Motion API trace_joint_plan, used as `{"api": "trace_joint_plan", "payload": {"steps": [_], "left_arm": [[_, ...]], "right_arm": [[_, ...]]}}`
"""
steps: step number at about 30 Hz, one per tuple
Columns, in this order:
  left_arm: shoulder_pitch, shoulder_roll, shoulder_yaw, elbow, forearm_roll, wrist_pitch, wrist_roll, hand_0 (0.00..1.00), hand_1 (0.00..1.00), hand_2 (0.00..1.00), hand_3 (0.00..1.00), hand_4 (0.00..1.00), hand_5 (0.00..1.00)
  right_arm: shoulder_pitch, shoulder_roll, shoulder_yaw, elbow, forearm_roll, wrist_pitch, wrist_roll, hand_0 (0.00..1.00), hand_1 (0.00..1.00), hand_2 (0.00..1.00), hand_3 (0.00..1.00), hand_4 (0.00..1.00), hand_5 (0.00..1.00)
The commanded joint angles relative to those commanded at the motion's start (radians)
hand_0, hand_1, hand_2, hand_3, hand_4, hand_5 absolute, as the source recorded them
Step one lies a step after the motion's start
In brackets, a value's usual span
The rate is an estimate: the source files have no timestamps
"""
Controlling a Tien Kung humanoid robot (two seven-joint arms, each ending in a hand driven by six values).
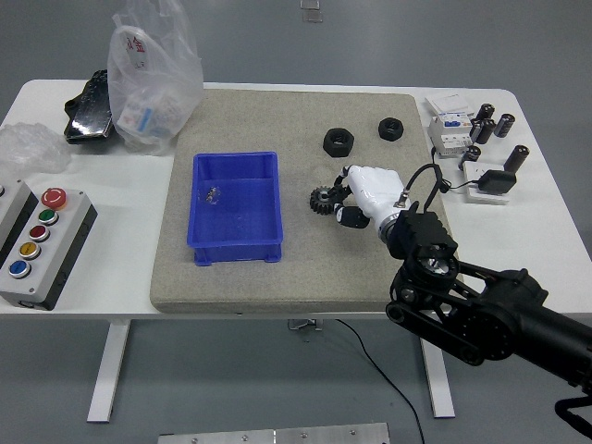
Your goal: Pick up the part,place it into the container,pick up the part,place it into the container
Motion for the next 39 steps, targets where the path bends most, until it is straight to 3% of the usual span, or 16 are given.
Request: {"api": "trace_joint_plan", "payload": {"steps": [8, 18, 19, 24, 25, 30, 31, 33, 39], "left_arm": [[-0.003, 0.004, -0.002, 0.0, 0.003, 0.0, 0.002, 0.643, 0.571, 0.562, 0.627, 0.729, 0.333], [-0.005, 0.004, -0.005, 0.0, 0.007, 0.001, 0.006, 0.643, 0.572, 0.562, 0.627, 0.73, 0.337], [-0.005, 0.004, -0.006, 0.0, 0.008, 0.001, 0.007, 0.643, 0.572, 0.562, 0.627, 0.73, 0.338], [-0.007, 0.005, -0.008, 0.0, 0.01, 0.001, 0.007, 0.643, 0.572, 0.562, 0.627, 0.73, 0.338], [-0.007, 0.005, -0.008, 0.0, 0.011, 0.001, 0.006, 0.643, 0.571, 0.562, 0.627, 0.73, 0.337], [-0.007, 0.004, -0.009, 0.0, 0.013, 0.001, 0.007, 0.643, 0.571, 0.562, 0.627, 0.73, 0.337], [-0.007, 0.004, -0.009, 0.0, 0.013, 0.001, 0.006, 0.643, 0.572, 0.563, 0.628, 0.73, 0.337], [-0.007, 0.004, -0.009, 0.0, 0.013, 0.001, 0.006, 0.643, 0.572, 0.563, 0.628, 0.73, 0.337], [-0.006, 0.004, -0.01, 0.0, 0.014, 0.001, 0.007, 0.643, 0.573, 0.563, 0.628, 0.73, 0.338]], "right_arm": [[0.111, 0.027, -0.111, 0.093, -0.003, -0.016, -0.001, 0.159, 0.408, 0.52, 0.581, 0.491, 0.158], [0.159, 0.073, -0.202, 0.087, -0.014, -0.02, 0.003, 0.163, 0.418, 0.529, 0.593, 0.455, 0.177], [0.16, 0.074, -0.203, 0.086, -0.016, -0.017, 0.002, 0.208, 0.549, 0.675, 0.675, 0.455, 0.191], [0.159, 0.074, -0.201, 0.084, -0.019, 0.003, 0.0, 0.208, 0.549, 0.675, 0.675, 0.455, 0.191], [0.158, 0.074, -0.199, 0.084, -0.018, 0.009, 0.001, 0.233, 0.603, 0.803, 0.789, 0.699, 0.244], [0.155, 0.073, -0.199, 0.081, -0.009, 0.029, 0.003, 0.233, 0.603, 0.803, 0.789, 0.699, 0.244], [0.155, 0.073, -0.198, 0.08, -0.007, 0.033, 0.003, 0.233, 0.602, 0.819, 0.84, 0.782, 0.279], [0.153, 0.072, -0.196, 0.077, -0.006, 0.037, 0.003, 0.233, 0.602, 0.819, 0.84, 0.782, 0.279], [0.144, 0.069, -0.16, 0.038, 0.0, 0.018, 0.016, 0.228, 0.586, 0.817, 0.84, 0.828, 0.323]]}}
